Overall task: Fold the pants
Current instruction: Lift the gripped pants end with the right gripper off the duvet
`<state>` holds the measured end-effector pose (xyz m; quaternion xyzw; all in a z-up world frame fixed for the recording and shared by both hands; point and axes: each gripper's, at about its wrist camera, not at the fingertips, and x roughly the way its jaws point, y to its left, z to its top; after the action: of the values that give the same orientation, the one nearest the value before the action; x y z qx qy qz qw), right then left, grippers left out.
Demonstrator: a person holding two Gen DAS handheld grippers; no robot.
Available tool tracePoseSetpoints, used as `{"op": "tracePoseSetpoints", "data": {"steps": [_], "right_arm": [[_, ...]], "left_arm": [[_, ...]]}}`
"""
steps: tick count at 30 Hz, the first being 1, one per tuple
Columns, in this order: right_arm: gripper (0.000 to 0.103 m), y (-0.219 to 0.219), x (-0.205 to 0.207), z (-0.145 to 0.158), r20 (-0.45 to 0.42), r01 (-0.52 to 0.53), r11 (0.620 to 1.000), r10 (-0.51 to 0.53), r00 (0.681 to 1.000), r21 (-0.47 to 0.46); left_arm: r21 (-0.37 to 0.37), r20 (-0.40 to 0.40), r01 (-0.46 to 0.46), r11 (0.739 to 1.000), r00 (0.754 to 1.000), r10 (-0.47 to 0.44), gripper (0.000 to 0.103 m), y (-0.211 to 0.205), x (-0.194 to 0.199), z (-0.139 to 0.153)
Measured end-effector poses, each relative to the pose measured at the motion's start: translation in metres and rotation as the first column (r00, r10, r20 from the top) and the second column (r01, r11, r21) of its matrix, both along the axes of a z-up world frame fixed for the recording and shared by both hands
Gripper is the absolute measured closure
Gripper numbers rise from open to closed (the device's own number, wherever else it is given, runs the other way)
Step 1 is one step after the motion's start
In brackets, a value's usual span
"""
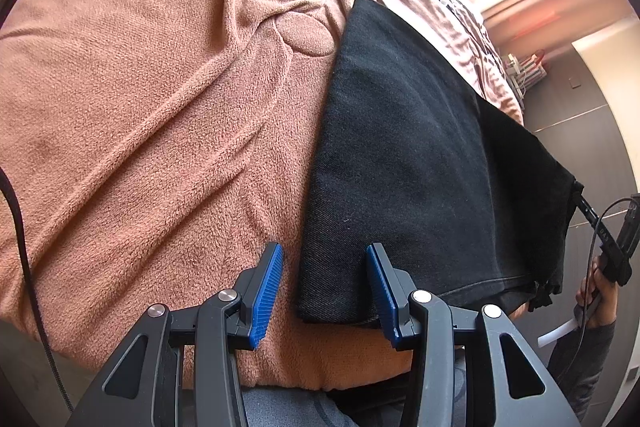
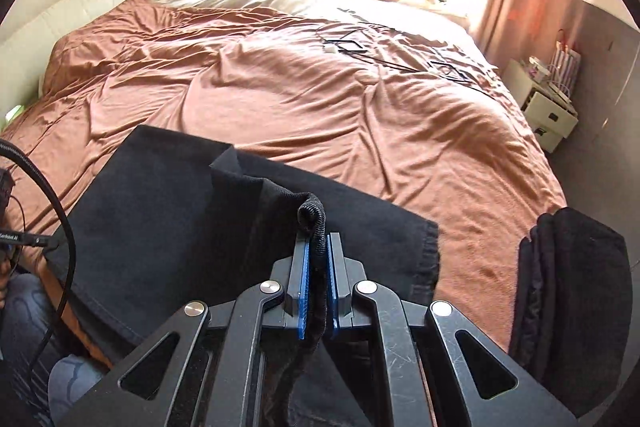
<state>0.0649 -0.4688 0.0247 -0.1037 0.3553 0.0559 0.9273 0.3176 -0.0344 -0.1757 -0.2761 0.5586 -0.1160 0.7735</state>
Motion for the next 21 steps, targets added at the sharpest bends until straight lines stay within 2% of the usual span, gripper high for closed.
{"op": "tracePoseSetpoints", "data": {"steps": [8, 15, 17, 21], "right_arm": [[0.098, -0.009, 0.022, 0.021, 0.049, 0.097, 0.993, -0.095, 0.994, -0.059], [0.093, -0.017, 0.052, 0.007, 0.021, 0.212, 0.975, -0.211, 0.977, -0.06], [0.088, -0.022, 0.053, 0.005, 0.001, 0.217, 0.976, -0.217, 0.976, -0.01], [0.068, -0.032, 0.037, -0.003, -0.046, 0.223, 0.971, -0.219, 0.975, 0.085]], "left_arm": [[-0.012, -0.003, 0.004, 1.0, 1.0, -0.004, 0.057, 0.001, 0.001, -0.001], [-0.011, -0.004, 0.004, 1.0, 1.0, -0.004, 0.057, 0.0, 0.001, -0.001], [-0.009, -0.005, 0.005, 1.0, 1.0, -0.005, 0.057, 0.0, 0.001, 0.0], [-0.009, -0.003, 0.004, 1.0, 1.0, -0.004, 0.057, 0.0, -0.001, 0.001]]}}
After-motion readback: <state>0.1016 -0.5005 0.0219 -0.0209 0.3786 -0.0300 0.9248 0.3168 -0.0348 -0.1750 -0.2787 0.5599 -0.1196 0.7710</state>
